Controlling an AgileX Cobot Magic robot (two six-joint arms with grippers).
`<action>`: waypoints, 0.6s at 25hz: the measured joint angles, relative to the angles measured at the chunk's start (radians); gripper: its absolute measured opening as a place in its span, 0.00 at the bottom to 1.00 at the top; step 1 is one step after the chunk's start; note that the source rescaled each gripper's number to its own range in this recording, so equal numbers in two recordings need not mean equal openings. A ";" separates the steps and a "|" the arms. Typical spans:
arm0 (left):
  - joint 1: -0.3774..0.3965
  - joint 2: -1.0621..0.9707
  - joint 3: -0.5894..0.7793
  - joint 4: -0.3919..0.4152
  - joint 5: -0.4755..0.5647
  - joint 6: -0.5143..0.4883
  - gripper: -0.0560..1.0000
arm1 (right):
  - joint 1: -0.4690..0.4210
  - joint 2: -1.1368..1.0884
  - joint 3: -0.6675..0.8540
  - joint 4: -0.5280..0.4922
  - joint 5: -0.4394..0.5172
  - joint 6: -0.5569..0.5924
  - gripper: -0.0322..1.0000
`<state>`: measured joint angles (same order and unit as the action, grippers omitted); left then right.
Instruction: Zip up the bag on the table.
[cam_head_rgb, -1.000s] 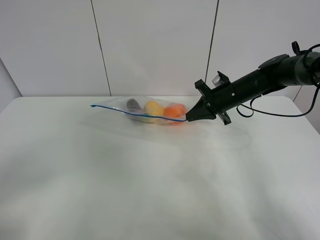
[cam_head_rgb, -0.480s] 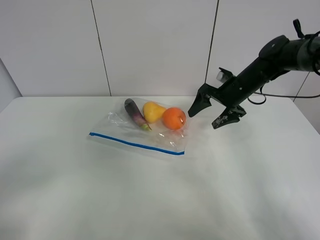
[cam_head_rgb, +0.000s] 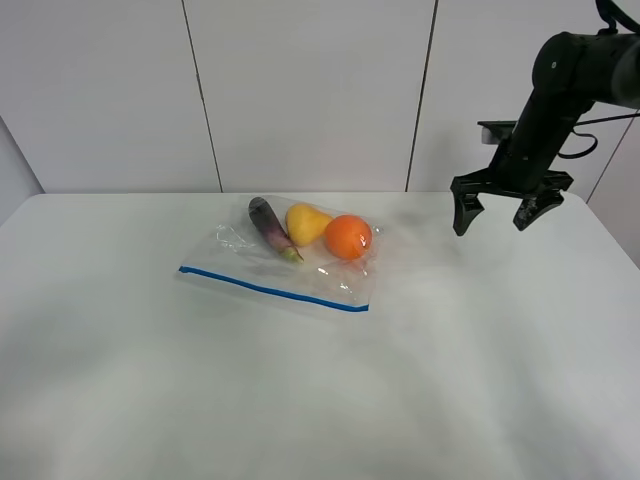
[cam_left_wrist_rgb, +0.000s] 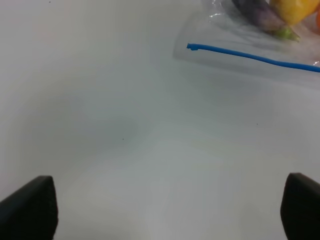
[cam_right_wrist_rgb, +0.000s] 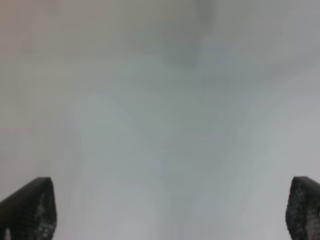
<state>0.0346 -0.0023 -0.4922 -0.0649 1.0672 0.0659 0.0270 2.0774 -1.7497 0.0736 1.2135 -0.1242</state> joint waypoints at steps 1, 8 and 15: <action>0.000 0.000 0.000 0.000 0.000 0.000 1.00 | -0.015 0.000 0.000 0.002 0.000 0.000 0.99; 0.000 0.000 0.000 0.000 0.000 0.000 1.00 | -0.038 -0.075 0.135 0.032 -0.001 0.007 0.99; 0.000 0.000 0.000 -0.001 0.000 0.000 1.00 | -0.038 -0.407 0.481 0.035 -0.001 0.007 0.99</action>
<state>0.0346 -0.0023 -0.4922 -0.0658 1.0672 0.0659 -0.0115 1.6707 -1.2689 0.1091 1.2126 -0.1171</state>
